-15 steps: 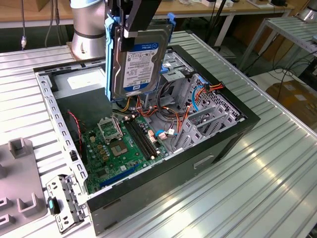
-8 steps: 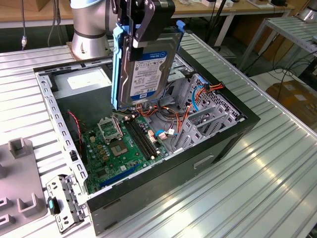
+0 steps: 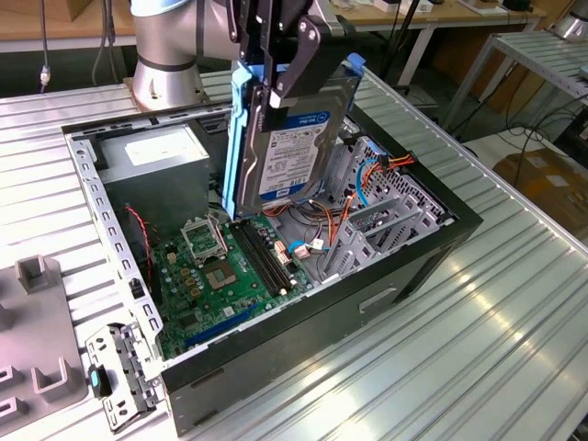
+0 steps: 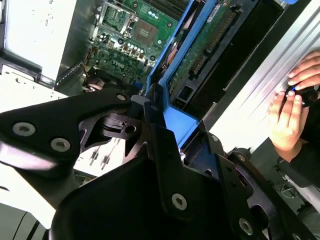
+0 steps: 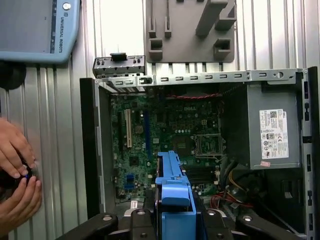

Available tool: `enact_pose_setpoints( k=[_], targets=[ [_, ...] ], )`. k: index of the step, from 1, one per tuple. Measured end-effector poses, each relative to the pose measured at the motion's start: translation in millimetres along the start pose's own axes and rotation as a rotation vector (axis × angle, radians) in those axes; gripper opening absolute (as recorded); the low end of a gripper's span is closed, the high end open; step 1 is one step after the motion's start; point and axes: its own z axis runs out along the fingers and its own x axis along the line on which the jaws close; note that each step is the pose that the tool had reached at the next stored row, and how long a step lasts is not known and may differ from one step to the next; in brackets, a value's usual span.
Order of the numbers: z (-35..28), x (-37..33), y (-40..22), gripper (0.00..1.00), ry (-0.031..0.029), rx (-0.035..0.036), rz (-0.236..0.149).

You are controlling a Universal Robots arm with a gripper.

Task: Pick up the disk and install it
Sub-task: 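Insert the disk into the insertion slot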

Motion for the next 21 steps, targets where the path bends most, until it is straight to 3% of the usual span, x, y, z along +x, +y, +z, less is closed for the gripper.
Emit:
enact_pose_setpoints(
  k=[6, 9, 17, 21],
  targets=[
    [1.3, 1.0, -21.4, 0.37, 0.0049, 0.0002, 0.0],
    [1.6, 0.7, -28.9, 0.37, 0.0059, 0.0003, 0.0],
    [2.5, 0.6, -44.9, 0.37, 0.0073, 0.0004, 0.0],
    [3.6, 2.2, -49.4, 0.37, 0.0082, 0.0003, 0.0]
  ],
)
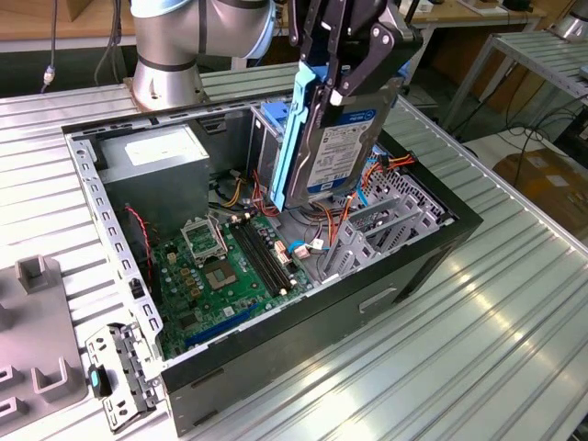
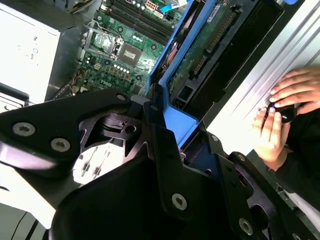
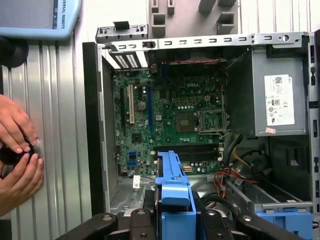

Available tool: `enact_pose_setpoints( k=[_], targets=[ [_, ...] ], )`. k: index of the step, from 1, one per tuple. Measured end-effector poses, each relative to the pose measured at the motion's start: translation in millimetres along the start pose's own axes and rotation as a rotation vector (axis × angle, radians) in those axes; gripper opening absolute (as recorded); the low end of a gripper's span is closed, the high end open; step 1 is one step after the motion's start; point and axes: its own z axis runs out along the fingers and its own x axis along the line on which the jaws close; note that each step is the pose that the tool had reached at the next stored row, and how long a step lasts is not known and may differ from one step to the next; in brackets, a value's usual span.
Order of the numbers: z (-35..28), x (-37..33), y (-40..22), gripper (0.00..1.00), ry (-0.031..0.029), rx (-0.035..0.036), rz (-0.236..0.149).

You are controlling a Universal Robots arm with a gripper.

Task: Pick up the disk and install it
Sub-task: 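Insert the disk into the insertion slot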

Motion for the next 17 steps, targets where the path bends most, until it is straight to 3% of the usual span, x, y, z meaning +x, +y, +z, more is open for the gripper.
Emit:
enact_pose_setpoints(
  k=[6, 12, 17],
  targets=[
    [1.4, 5.7, -1.2, 0.37, 0.0019, 0.0002, 0.0],
    [1.5, 6.7, -1.4, 0.37, 0.002, 0.0002, 0.0],
    [3.4, 7.4, -7.8, 0.37, 0.0022, 0.0002, 0.0]
  ],
)
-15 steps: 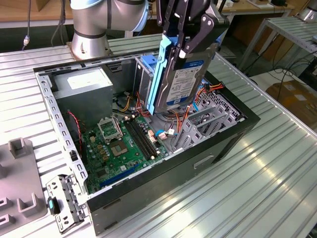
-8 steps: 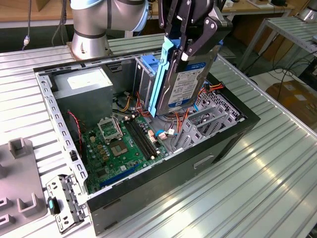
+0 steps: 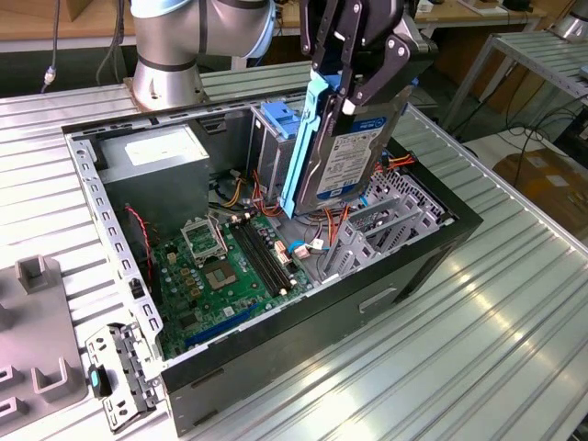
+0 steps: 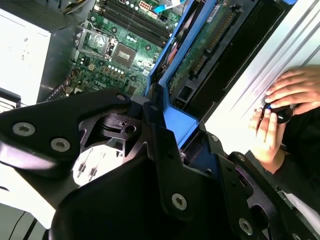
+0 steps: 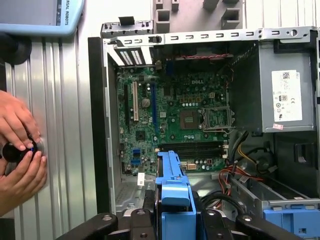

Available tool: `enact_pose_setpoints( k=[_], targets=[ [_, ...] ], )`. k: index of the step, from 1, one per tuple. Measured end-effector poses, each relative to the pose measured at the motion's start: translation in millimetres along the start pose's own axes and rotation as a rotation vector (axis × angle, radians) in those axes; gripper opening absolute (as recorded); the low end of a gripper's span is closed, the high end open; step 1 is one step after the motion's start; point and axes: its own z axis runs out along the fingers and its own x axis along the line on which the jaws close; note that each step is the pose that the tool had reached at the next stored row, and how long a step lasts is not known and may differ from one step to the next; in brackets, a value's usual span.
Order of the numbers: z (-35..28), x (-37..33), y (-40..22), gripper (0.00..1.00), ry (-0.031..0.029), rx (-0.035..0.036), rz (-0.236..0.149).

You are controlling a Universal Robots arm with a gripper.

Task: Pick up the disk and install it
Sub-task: 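Insert the disk into the insertion slot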

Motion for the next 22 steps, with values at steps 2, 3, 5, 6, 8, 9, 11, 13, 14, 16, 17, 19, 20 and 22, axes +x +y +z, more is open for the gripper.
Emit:
enact_pose_setpoints(
  k=[2, 3, 5, 6, 8, 9, 11, 13, 14, 16, 17, 19, 20, 22],
  targets=[
    [1.3, -0.2, -6.8, 0.37, 0.0004, 0.0, 0.0],
    [1.7, -0.4, -9.2, 0.37, 0.0007, 0.0, 0.0],
    [2.5, -0.6, -14.8, 0.37, 0.001, 0.0001, 0.0],
    [3.0, -0.9, -19.0, 0.37, 0.0015, 0.0001, 0.0],
    [4.1, -1.4, -28.4, 0.37, 0.0024, 0.0001, 0.0],
    [4.6, -1.6, -32.1, 0.37, 0.0027, 0.0002, 0.0],
    [5.4, -2.0, -38.7, 0.37, 0.0035, 0.0002, 0.0],
    [6.1, -2.3, -44.6, 0.37, 0.0044, 0.0002, 0.0],
    [6.4, -2.3, -46.6, 0.37, 0.0046, 0.0002, 0.0],
    [7.2, -1.8, -49.0, 0.37, 0.0047, 0.0003, 0.0],
    [7.6, -1.1, -49.9, 0.37, 0.0047, 0.0003, 0.0],
    [8.4, 0.6, -51.8, 0.37, 0.0048, 0.0003, 0.0],
    [8.7, 1.3, -52.8, 0.37, 0.0048, 0.0002, 0.0],
    [9.9, 2.2, -58.3, 0.37, 0.0049, 0.0004, 0.0]
  ],
)
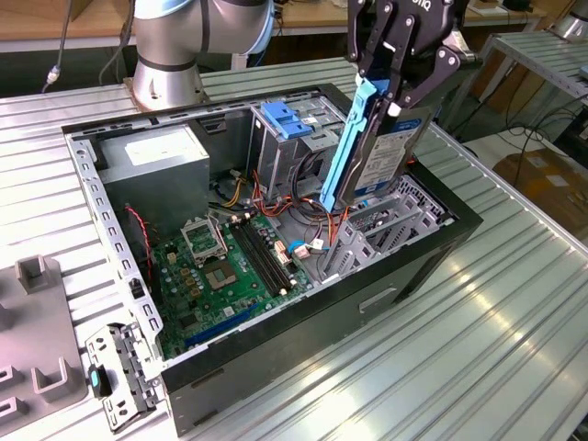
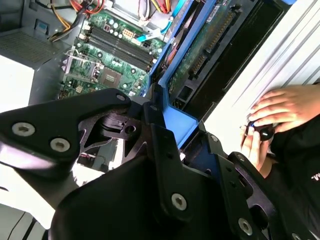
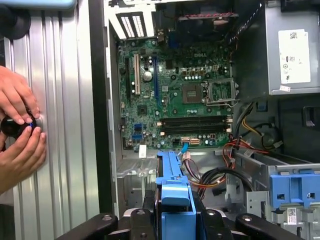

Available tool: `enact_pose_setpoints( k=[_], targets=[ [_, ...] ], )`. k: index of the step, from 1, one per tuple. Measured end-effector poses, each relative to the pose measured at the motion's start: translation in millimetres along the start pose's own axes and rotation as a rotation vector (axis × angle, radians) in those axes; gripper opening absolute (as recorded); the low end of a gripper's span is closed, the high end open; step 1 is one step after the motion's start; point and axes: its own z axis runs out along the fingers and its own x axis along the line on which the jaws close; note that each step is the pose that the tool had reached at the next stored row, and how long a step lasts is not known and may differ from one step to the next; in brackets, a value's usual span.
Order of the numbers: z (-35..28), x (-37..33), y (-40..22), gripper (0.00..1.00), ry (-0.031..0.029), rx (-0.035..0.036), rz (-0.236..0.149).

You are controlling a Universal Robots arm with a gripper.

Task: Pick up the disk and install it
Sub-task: 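Insert the disk into the insertion slot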

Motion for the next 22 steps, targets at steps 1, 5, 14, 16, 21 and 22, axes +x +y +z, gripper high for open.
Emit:
enact_pose_setpoints(
  k=[1, 5, 14, 16, 21, 22],
  targets=[
    [1.1, 0.8, -5.3, 0.37, 0.0005, 0.0, 0.0],
    [4.3, 1.5, -22.4, 0.37, 0.0026, 0.0001, 0.0],
    [6.5, 2.0, -28.6, 0.37, 0.0037, 0.0002, 0.0],
    [6.5, 2.0, -28.6, 0.37, 0.0038, 0.0002, 0.0],
    [6.5, 2.0, -28.6, 0.37, 0.0039, 0.0002, 0.0],
    [6.5, 2.0, -28.6, 0.37, 0.0039, 0.0002, 0.0]
  ],
)
